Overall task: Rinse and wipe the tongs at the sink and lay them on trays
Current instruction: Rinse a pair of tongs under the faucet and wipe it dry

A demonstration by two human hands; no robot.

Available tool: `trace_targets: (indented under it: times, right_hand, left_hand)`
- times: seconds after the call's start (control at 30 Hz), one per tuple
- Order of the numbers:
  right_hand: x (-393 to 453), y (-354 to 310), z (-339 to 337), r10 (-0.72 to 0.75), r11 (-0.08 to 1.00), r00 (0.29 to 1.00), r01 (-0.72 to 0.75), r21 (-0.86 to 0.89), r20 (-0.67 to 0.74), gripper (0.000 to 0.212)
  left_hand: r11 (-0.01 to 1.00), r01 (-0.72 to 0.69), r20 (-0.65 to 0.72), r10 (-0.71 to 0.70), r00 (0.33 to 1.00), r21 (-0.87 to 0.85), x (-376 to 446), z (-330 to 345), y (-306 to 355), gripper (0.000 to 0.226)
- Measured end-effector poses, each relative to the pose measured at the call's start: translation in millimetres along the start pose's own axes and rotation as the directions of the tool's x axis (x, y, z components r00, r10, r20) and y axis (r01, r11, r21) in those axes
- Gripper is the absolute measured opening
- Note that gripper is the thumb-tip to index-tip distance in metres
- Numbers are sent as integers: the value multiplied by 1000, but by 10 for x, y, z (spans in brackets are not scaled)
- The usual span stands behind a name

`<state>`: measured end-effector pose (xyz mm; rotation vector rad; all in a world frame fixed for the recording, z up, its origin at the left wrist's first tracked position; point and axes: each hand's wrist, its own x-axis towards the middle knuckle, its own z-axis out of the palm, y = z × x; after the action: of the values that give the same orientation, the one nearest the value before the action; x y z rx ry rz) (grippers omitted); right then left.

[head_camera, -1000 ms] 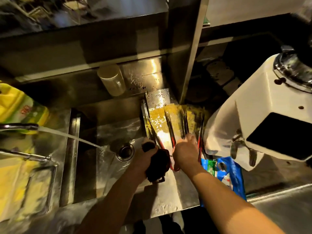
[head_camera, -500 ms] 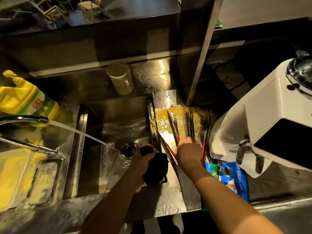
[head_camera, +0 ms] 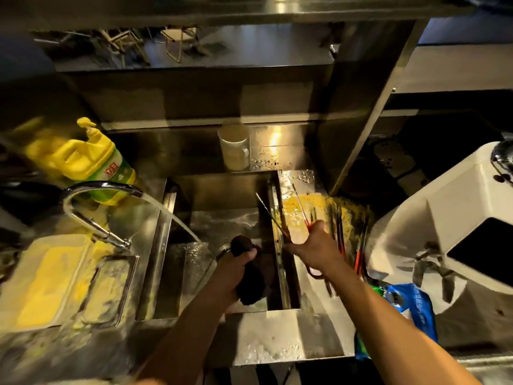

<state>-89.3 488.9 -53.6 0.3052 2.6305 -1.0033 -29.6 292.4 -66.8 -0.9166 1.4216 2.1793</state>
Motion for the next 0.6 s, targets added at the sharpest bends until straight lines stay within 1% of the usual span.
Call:
trace_targets:
  times: [0.03, 0.1, 0.13, 0.2, 0.27, 0.33, 0.4, 0.47, 0.53, 0.6]
  right_hand:
    - [-8, -62, 41, 12, 1000, 999, -12, -8, 45, 76]
    - [-31, -189, 147, 14, 1000, 996, -15, 7, 89, 66]
    - [-51, -233, 184, 12, 998, 995, -18, 59, 101, 59]
    - [-100, -381, 339, 11, 973, 990, -43, 225, 143, 47]
    - [-159, -560, 505, 21, 924, 975, -104, 369, 222, 43]
    - [-214, -726, 632, 22, 870, 942, -183, 458, 333, 42]
    - [-245, -860, 726, 20, 828, 897, -263, 496, 442, 36]
    - [-265, -1012, 829, 29, 794, 852, -338, 506, 522, 30]
    - [-274, -1112, 901, 54, 758, 829, -397, 518, 557, 29]
    - [-279, -1170, 947, 72, 724, 819, -435, 535, 569, 35]
  left_hand:
    - [1000, -16, 6, 16, 1000, -21, -23, -86, 34, 9]
    - [998, -53, -2, 53, 999, -34, -46, -274, 103, 8]
    - [998, -64, -23, 63, 998, -24, -42, -341, 138, 8]
    - [997, -65, -102, 62, 993, -30, -42, -573, 226, 10]
    - [996, -59, -152, 47, 987, -73, -42, -838, 308, 15]
    - [994, -89, -176, 77, 981, -60, -32, -1060, 380, 12]
    - [992, -122, -193, 112, 975, -42, -17, -1230, 454, 9]
    - [985, -166, -213, 153, 965, -42, 22, -1412, 549, 13]
    - [977, -209, -205, 197, 959, -37, 83, -1526, 644, 21]
    - [967, -250, -208, 233, 950, -56, 142, -1562, 759, 22]
